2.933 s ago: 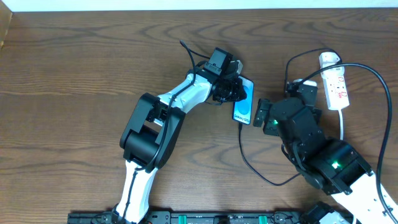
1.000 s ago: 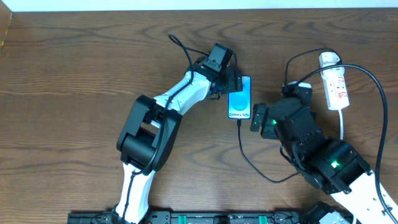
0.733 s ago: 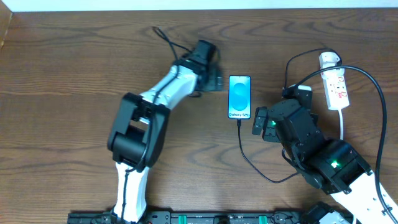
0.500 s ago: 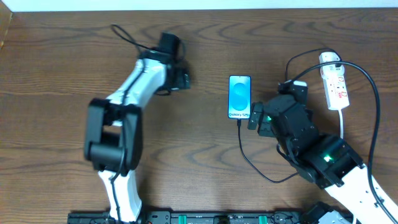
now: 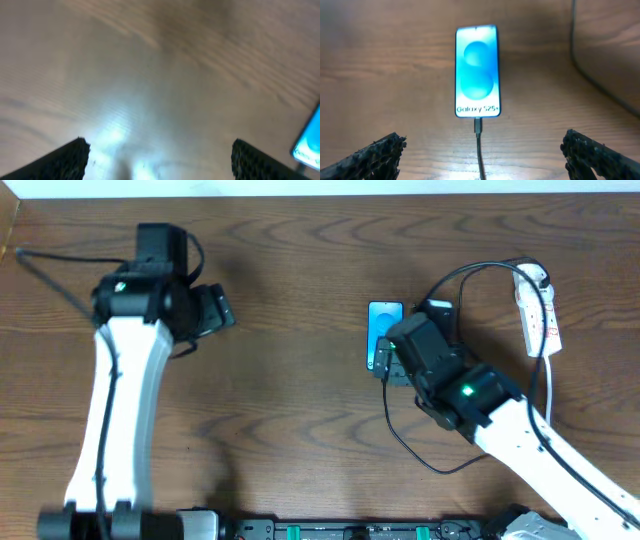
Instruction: Plug charger to phone and switch on socket
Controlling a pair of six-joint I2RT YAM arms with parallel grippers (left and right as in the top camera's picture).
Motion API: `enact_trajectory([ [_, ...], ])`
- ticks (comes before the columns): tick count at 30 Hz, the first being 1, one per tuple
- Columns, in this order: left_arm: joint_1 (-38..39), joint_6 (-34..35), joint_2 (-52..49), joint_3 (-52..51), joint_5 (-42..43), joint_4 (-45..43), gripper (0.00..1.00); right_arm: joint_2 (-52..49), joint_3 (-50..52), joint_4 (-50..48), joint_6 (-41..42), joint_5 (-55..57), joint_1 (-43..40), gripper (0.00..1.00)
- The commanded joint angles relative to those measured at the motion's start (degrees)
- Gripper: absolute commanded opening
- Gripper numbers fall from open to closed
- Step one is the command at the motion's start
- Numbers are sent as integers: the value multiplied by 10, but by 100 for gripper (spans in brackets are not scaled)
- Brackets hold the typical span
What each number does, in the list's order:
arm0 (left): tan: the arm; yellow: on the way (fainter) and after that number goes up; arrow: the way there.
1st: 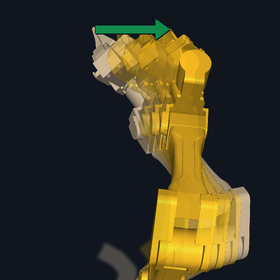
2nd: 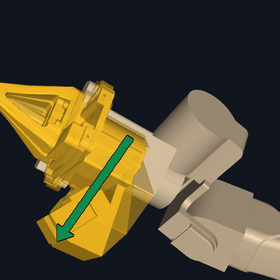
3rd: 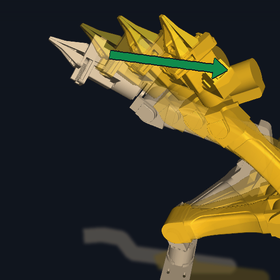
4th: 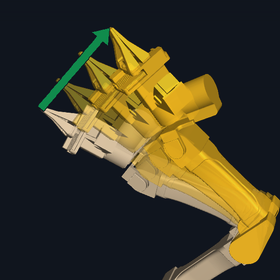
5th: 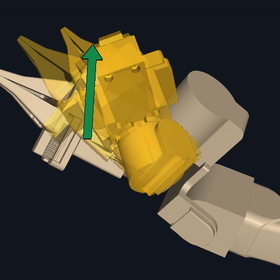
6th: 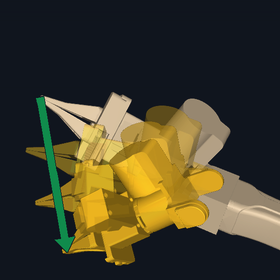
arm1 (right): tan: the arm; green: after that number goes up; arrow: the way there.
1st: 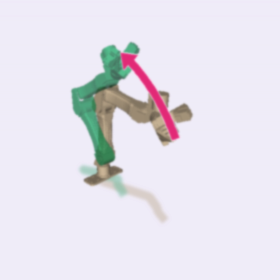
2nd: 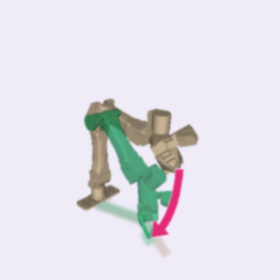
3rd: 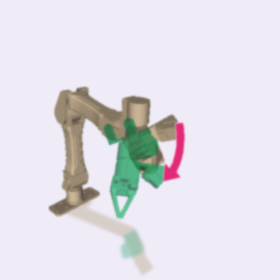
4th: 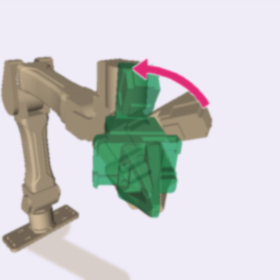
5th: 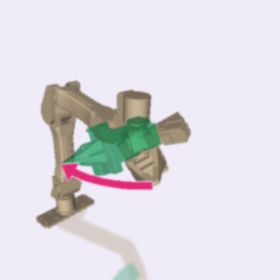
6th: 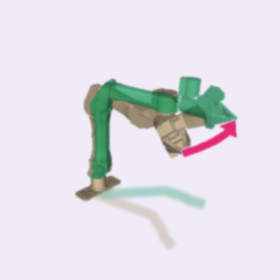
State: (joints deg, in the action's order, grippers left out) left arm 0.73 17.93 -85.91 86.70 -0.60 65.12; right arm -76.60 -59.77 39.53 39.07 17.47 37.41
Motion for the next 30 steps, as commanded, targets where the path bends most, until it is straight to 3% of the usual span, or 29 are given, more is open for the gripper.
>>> enact_trajectory([
  [1,-2,-5,68,1,-7,45,90,-27,3,-1,8,-18,-3,99],
  [9,-2,-6,202,-9,-16,145,91,-67,3,-1,7,-18,-2,99],
  [22,-2,-8,494,-193,-33,100,91,-78,3,-2,7,-18,-2,99],
  [30,-2,-1,602,-249,-29,85,91,-78,3,-1,7,-18,-2,99],
])
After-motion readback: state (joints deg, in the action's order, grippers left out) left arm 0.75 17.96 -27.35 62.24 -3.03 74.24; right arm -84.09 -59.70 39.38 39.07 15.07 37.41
